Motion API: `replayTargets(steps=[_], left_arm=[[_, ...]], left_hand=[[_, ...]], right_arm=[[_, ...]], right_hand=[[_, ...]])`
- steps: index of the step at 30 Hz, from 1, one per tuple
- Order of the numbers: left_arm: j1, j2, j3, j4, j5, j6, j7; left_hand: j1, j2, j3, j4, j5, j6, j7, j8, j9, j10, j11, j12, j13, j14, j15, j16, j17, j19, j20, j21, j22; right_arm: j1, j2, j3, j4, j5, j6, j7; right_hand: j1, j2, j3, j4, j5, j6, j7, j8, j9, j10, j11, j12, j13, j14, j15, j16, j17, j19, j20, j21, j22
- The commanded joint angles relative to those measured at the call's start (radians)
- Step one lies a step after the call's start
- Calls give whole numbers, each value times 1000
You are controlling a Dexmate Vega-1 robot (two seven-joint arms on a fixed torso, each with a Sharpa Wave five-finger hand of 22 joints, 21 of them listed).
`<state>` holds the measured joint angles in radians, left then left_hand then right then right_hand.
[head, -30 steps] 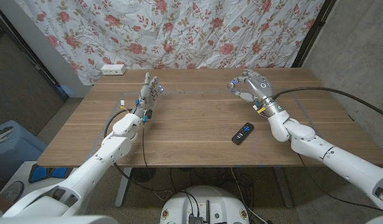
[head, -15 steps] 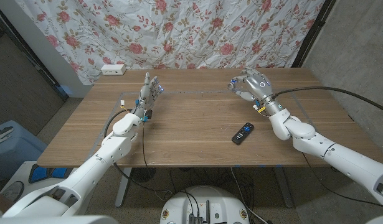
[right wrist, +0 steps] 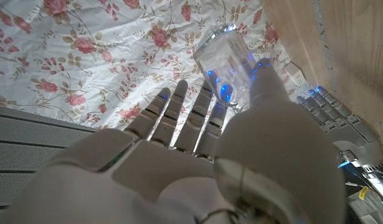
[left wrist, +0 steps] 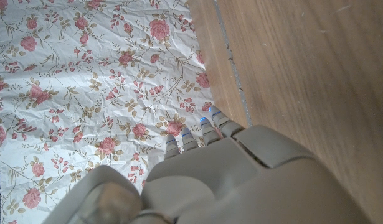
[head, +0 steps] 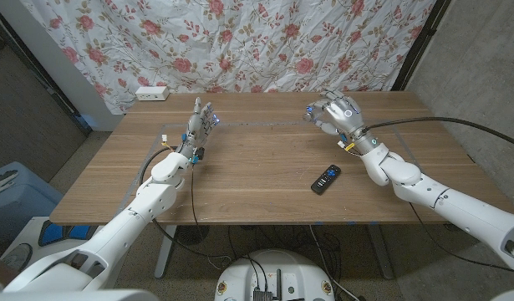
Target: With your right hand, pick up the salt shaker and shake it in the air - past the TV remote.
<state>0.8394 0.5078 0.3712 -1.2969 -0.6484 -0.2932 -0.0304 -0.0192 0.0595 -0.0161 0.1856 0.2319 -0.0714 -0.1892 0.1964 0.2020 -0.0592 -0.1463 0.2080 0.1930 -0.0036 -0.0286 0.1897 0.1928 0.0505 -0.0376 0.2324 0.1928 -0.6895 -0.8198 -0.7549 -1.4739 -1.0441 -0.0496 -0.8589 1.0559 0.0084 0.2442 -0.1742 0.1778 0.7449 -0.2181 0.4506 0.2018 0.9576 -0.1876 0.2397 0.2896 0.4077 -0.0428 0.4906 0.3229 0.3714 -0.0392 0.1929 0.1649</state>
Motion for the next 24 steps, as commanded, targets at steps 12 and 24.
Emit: replayTargets(steps=[12, 24], left_arm=[[0, 0, 0, 1, 0, -1, 0], [0, 0, 0, 1, 0, -1, 0]], left_hand=[[-1, 100, -8, 1, 9, 3, -10, 4, 2, 1, -8, 4, 4, 4, -104, 6, 2, 6, -23, 0, 5], [-1, 100, -8, 1, 9, 3, -10, 4, 2, 1, -8, 4, 4, 4, -105, 6, 2, 6, -23, 0, 5]], right_arm=[[78, -10, -103, 63, -162, -90, -90], [134, -3, -148, 125, -223, -117, -146]], right_hand=[[66, 57, -2, 7, 6, 12, -2, 0, 4, 40, -36, 2, 5, 11, -164, 13, 8, 5, -74, 1, 5], [66, 60, -6, 12, 8, 16, -2, -2, 5, 40, -36, 1, 6, 12, -163, 19, 13, 2, -72, 0, 6]])
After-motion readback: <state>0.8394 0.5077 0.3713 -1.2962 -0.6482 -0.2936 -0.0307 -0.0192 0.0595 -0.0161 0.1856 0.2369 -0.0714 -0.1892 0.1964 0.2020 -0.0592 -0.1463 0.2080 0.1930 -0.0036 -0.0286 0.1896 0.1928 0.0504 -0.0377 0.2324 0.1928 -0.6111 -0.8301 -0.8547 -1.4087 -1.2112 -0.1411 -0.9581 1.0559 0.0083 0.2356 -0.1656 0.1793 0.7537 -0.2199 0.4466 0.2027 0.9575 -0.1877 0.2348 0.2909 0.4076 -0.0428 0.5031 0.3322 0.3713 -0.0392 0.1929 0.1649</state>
